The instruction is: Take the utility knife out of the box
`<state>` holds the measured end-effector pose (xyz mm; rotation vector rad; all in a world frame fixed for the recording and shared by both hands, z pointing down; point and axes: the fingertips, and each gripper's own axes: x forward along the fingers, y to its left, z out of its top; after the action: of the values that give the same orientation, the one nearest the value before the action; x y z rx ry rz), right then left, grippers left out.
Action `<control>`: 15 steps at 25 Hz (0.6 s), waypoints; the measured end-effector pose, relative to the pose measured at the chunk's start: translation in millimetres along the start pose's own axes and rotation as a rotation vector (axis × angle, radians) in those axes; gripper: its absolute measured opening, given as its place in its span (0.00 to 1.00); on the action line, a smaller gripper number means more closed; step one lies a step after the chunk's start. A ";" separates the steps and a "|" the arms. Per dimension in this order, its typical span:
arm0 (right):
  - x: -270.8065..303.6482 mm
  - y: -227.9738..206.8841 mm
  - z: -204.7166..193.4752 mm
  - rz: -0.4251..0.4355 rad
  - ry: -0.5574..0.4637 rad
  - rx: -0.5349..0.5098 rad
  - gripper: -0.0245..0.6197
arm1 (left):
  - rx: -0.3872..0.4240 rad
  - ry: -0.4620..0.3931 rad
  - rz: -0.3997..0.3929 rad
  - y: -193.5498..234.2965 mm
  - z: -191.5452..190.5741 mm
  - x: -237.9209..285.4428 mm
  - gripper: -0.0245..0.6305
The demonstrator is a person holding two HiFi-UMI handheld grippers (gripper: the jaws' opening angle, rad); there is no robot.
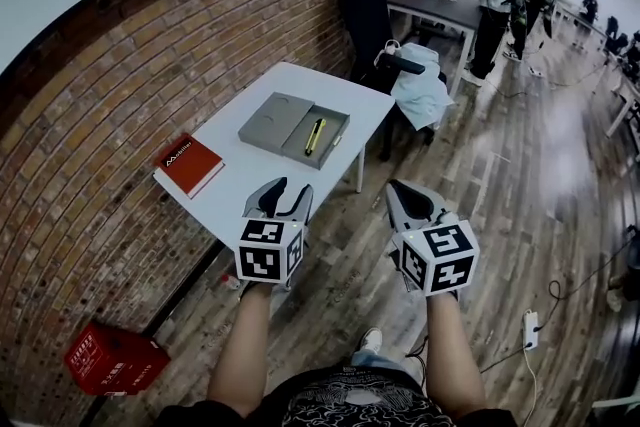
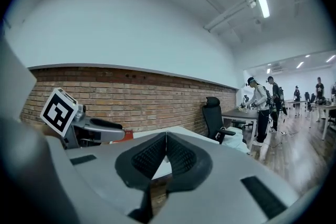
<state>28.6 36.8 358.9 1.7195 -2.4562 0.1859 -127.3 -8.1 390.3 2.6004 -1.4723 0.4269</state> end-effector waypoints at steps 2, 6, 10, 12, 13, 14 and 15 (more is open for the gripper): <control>7.7 -21.7 3.1 0.004 0.002 -0.001 0.07 | -0.001 0.003 -0.002 -8.3 7.8 19.1 0.33; 23.5 -60.5 11.5 0.019 -0.002 -0.002 0.07 | -0.004 0.010 0.019 -16.8 19.7 51.5 0.33; 38.3 -89.8 15.9 0.043 -0.005 -0.002 0.07 | -0.004 0.014 0.055 -19.2 28.2 79.8 0.34; 45.4 -100.5 16.8 0.054 -0.008 -0.003 0.07 | -0.006 0.014 0.072 -19.0 30.9 90.0 0.34; 48.2 -105.5 16.7 0.058 -0.008 -0.003 0.07 | -0.007 0.015 0.079 -18.9 31.7 94.0 0.34; 50.5 -110.3 16.5 0.062 -0.009 -0.002 0.07 | -0.008 0.016 0.086 -19.1 32.3 97.6 0.35; 52.5 -114.9 16.3 0.064 -0.009 0.000 0.07 | -0.008 0.017 0.092 -19.6 32.9 101.0 0.35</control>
<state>118.2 -53.6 355.0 1.6463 -2.5196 0.1848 -55.5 -88.7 390.1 2.5236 -1.5898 0.4513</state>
